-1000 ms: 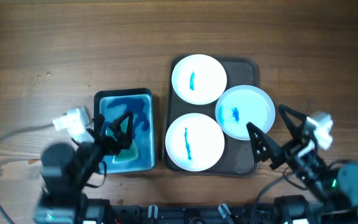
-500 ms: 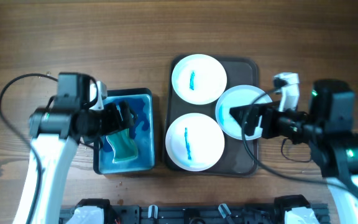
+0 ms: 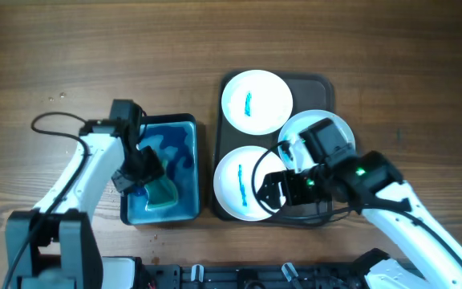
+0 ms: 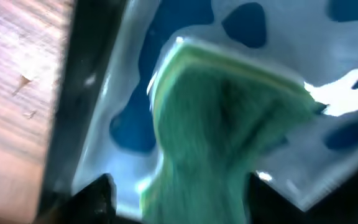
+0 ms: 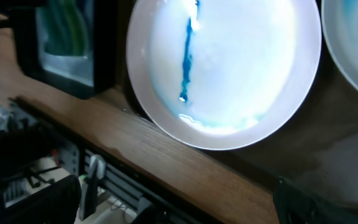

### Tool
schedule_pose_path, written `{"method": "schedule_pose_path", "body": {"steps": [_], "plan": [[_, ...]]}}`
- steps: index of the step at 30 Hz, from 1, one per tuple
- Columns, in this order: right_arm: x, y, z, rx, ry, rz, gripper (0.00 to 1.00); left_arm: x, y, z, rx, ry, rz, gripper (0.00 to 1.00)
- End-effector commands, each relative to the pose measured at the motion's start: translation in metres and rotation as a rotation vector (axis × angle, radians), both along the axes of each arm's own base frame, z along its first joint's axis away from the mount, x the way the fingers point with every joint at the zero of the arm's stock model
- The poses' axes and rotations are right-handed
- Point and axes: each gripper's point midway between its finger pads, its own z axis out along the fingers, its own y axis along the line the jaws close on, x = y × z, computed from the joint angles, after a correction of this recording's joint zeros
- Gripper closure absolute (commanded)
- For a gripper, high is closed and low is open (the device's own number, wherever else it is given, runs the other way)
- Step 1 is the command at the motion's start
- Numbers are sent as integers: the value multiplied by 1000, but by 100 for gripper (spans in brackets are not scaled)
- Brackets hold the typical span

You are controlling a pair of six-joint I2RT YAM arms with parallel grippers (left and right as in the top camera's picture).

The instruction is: Clean dirty plates on tray and stack at the side

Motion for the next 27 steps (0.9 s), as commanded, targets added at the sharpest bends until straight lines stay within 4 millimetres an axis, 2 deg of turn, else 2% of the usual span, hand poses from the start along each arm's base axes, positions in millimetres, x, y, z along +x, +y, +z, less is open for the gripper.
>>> {"method": "schedule_pose_path", "body": {"steps": [1,2,3,6,9,10,12,14,17,22,25,27], "plan": [[12,-1,-12,-52,-4,-63,0,-3,-15,-25,-77,-28,18,62],[16,2,-14,-47,-10,-62,0,0,-16,-27,-86,-50,18,75],[19,3,-15,-44,-14,-63,0,3,-16,-28,-86,-63,18,96],[24,7,-18,-40,-18,-66,0,14,-17,-22,-89,-94,5,96],[27,4,-20,-57,-18,-90,7,25,-17,-7,-89,-108,0,96],[29,2,-21,-65,-23,-99,9,28,-17,-3,-89,-111,0,83],[33,-5,-23,-87,-14,-156,9,36,-18,14,-90,-115,-25,30],[34,-10,-23,-93,-4,-181,9,36,-18,28,-89,-99,-54,20],[34,-14,-24,-99,8,-201,9,28,-17,35,-90,-59,-80,18],[36,-16,-25,-107,9,-223,9,-5,-22,14,-88,44,-94,44],[37,-15,-24,-104,5,-224,9,-23,-37,-9,-139,66,-124,57],[39,-14,-24,-99,-2,-224,8,-27,-47,-22,-174,48,-143,70]]}}
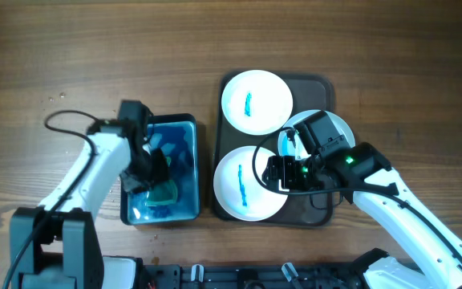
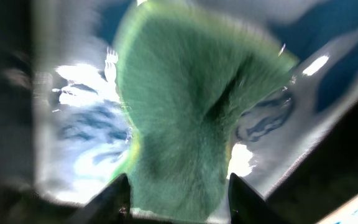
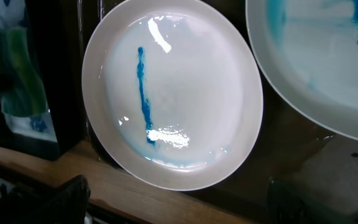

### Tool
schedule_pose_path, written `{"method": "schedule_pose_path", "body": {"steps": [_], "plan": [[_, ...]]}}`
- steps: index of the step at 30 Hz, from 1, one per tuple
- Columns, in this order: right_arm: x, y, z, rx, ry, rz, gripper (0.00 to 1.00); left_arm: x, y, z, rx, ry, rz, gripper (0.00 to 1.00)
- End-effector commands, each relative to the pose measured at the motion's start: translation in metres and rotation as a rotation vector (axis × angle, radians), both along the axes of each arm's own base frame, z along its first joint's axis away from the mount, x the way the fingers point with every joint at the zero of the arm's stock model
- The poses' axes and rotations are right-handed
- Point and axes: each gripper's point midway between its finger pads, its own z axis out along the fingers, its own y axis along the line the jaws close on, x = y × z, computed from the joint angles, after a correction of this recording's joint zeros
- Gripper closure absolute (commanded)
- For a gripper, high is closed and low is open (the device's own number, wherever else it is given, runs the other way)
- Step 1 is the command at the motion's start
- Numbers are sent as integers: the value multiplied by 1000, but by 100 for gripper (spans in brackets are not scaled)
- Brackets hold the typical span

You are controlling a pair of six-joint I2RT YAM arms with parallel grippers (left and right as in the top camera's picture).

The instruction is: Clean dirty plates on tray and stack at the side

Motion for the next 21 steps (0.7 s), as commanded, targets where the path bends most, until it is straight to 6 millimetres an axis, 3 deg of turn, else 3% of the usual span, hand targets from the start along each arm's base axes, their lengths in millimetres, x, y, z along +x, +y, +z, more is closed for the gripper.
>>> {"method": "schedule_pose_path", "body": {"steps": [1,7,12,13,17,21], "plan": [[5,-2,-2,-13,-7,-25,8,-23,-21,-28,-77,21,-53,75],[4,-3,-2,-14,-5,-25,8,-12,-15,-35,-30,-31,-12,96],[6,-7,-4,-26,7,-79,9,14,-6,-7,2,-67,16,96],[7,-9,-4,-31,9,-95,9,19,-5,0,2,-70,20,92],[13,-24,-5,-42,25,-154,12,38,-5,36,4,-100,-14,59],[10,-39,-8,-61,62,-192,12,39,1,38,40,-104,-30,50]]}}
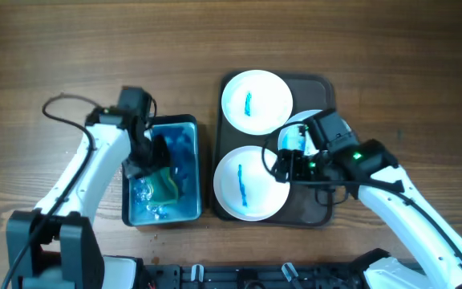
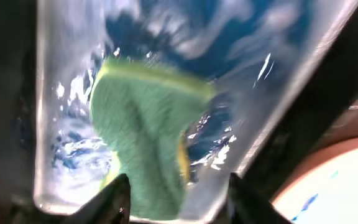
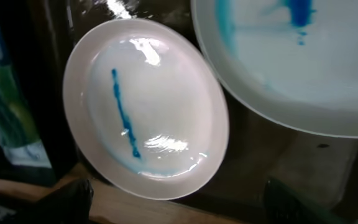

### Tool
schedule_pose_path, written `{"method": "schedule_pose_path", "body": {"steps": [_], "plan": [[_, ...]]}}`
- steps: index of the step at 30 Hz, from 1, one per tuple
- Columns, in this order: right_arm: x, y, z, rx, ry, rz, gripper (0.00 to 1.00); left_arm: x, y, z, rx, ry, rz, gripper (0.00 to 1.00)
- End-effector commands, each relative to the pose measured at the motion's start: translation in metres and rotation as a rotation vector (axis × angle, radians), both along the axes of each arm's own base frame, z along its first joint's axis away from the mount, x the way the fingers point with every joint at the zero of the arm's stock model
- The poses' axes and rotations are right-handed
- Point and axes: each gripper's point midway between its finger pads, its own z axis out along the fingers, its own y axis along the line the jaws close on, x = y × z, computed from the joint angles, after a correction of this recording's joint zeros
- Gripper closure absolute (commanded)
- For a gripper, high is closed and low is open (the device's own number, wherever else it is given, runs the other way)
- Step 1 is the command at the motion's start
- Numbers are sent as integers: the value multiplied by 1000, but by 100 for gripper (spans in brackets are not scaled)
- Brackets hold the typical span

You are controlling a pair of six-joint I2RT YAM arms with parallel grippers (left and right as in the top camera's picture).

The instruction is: Clean dirty plates on tray and stack at the side

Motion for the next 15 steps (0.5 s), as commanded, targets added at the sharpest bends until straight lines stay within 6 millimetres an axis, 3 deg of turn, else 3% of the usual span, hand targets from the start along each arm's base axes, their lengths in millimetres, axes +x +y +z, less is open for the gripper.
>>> {"method": "schedule_pose_path", "body": {"steps": [1,6,10,12,13,15], "plan": [[-4,-16,-6,-40,43,-39,12,0,14,-1,82,0,-22,50],[-24,-9,-8,-4,80,125,25,-11,24,-29,133,23,-15,60],[-35,-8,-22,14,113,154,27,-21,23,-59,125,53,21,69],[-36,-8,-32,16,108,152,28,-21,18,-68,99,55,28,82],[-36,-8,-40,23,99,142,29,-20,16,-70,88,54,29,96],[-34,-7,-50,30,81,140,31,-16,10,-69,52,45,29,96]]}}
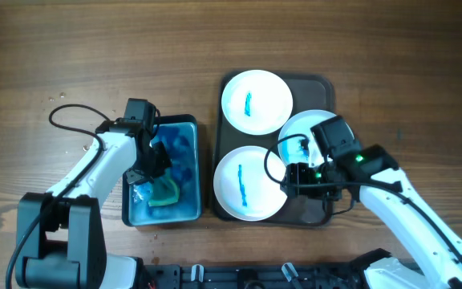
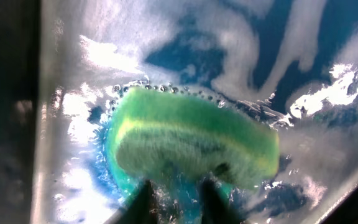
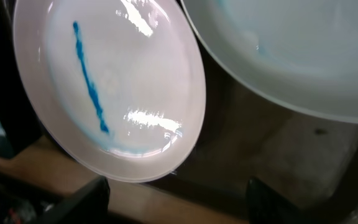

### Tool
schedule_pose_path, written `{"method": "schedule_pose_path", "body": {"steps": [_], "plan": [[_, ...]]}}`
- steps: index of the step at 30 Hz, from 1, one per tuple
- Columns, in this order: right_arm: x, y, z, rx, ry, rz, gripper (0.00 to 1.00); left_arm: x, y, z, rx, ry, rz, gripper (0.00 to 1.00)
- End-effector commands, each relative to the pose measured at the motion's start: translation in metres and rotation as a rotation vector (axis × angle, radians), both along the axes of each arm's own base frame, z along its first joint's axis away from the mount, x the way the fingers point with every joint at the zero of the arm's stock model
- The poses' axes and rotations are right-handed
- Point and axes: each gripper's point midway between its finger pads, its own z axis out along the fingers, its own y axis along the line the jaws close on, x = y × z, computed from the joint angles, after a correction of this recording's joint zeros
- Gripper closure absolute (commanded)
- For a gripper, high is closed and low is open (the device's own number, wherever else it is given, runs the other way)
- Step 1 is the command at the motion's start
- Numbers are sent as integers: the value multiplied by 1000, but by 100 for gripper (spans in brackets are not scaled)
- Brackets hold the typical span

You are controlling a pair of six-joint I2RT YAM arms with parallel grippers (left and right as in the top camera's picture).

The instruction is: Clean dirty plates on tray and stack at the side

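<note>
Three white plates with blue smears lie on the dark tray (image 1: 326, 84): the back plate (image 1: 256, 101), the front plate (image 1: 243, 193) and the right plate (image 1: 301, 128), which is partly under my right arm. My right gripper (image 1: 293, 178) hangs open over the tray between the front plate (image 3: 110, 93) and the right plate (image 3: 291, 50), holding nothing (image 3: 179, 199). My left gripper (image 1: 152, 170) is down in the blue tub (image 1: 159, 118), its fingers drawn in on the green and yellow sponge (image 2: 191, 140) in the foamy water.
The tub of blue soapy water stands just left of the tray, a narrow strip of wood between them. Bare wooden table (image 1: 391, 72) lies to the right of the tray and along the back. Cables trail from both arms.
My left fingers stood wide apart above the sponge; now they are close together on it, lower in the water. My right gripper has shifted a little to the right over the tray, still open.
At first my left gripper hung open over the sponge in the tub, and my right was open at the tray's front edge by the front plate. The left stayed open over the sponge while the right moved back over the tray. Now the left grips the sponge.
</note>
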Motion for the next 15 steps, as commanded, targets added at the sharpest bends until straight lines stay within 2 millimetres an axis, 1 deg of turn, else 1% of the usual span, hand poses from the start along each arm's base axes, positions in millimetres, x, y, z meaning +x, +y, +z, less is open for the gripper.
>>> {"method": "schedule_pose_path", "body": {"steps": [1,4,7,10,12,14,15], "plan": [[-8,2,-23,24,13,24,32,-6,-10,-11,-60,41,15,96],[-9,4,-36,34,20,27,34,7,-17,9,-95,20,10,96],[-6,8,-43,37,28,34,36,24,-19,36,-100,-17,-11,96],[3,18,-54,49,13,49,43,42,-22,68,-103,-73,-49,96],[11,16,-64,14,5,21,53,48,-22,83,-101,-93,-50,96],[19,5,-78,-62,7,-45,61,53,-23,96,-102,-108,-63,96],[23,1,-83,-89,5,-67,68,54,-23,101,-102,-111,-75,96]]}}
